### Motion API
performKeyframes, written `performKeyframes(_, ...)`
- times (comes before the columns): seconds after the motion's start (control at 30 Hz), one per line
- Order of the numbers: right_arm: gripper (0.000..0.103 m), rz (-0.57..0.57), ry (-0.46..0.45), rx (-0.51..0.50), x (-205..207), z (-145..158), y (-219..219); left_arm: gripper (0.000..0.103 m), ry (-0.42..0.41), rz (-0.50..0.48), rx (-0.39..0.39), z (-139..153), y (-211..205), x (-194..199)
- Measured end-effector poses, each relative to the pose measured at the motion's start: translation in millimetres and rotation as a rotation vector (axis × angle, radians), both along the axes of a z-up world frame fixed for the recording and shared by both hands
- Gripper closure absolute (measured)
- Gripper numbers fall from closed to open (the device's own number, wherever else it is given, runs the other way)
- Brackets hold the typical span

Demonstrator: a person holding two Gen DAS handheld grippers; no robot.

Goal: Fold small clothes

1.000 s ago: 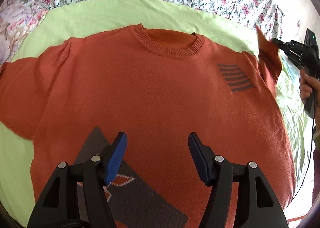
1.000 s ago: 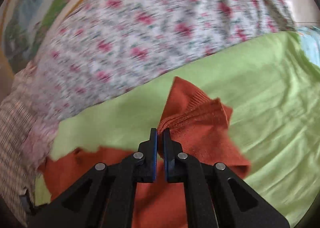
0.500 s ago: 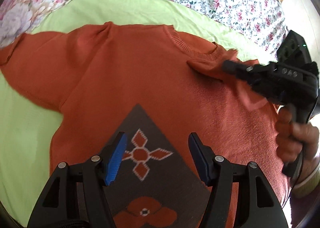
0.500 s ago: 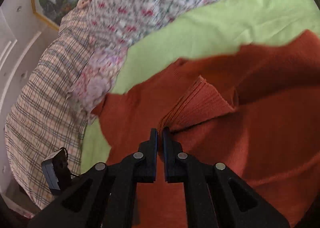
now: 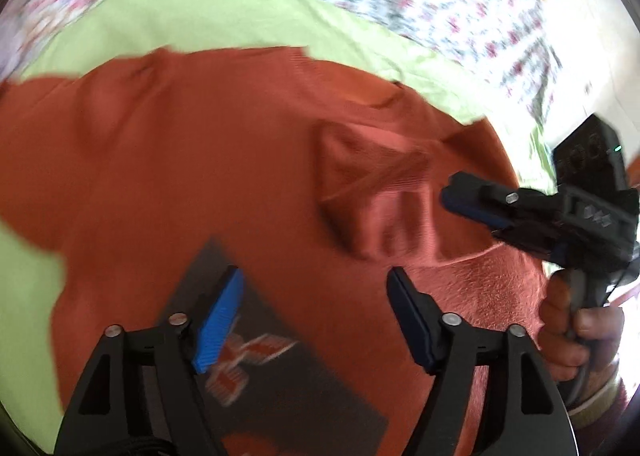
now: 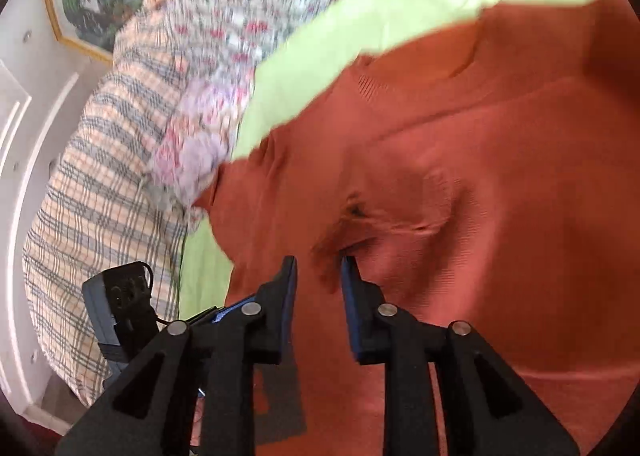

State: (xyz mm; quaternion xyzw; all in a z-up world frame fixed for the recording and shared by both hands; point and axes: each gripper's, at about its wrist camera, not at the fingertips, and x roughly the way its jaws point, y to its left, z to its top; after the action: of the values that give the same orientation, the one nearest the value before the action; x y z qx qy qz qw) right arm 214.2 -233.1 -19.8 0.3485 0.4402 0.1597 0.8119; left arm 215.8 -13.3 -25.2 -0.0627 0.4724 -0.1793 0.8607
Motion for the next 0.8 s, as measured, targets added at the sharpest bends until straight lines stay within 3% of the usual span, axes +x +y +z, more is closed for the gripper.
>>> performKeyframes(0.17, 0.079, -0.156, -0.042, -0.026, -38, 22, -44, 0.031, -0.021, -0.001, 0.145, -15, -43, 42)
performKeyframes(0.3, 0.079, -0.243, -0.050, -0.036, -67, 30, -66, 0.046, -0.045, 0.027, 0.148, -15, -45, 66)
performKeyframes(0.33, 0.079, -0.264, -0.049, -0.044, -74, 31, -70, 0.060, -0.046, 0.028, 0.140, -15, -44, 68)
performKeyframes(0.37, 0.079, -0.274, -0.047, -0.048, -77, 30, -74, 0.087, -0.048, 0.023, 0.133, -16, -42, 70)
performKeyframes(0.4, 0.079, -0.289, -0.044, -0.049, -82, 29, -78, 0.096, -0.047, 0.018, 0.126, -15, -40, 69)
performKeyframes(0.5, 0.079, -0.319, -0.032, -0.038, -90, 24, -88, 0.097, -0.070, 0.061, 0.104, -6, -21, 54)
performKeyframes(0.6, 0.079, -0.326, -0.033, -0.042, -96, 23, -95, 0.095, -0.063, 0.088, -0.003, -1, 12, 31)
performKeyframes(0.8, 0.079, -0.334, -0.022, -0.103, -97, 25, -106, 0.074, 0.026, 0.106, -0.076, -22, 29, 51)
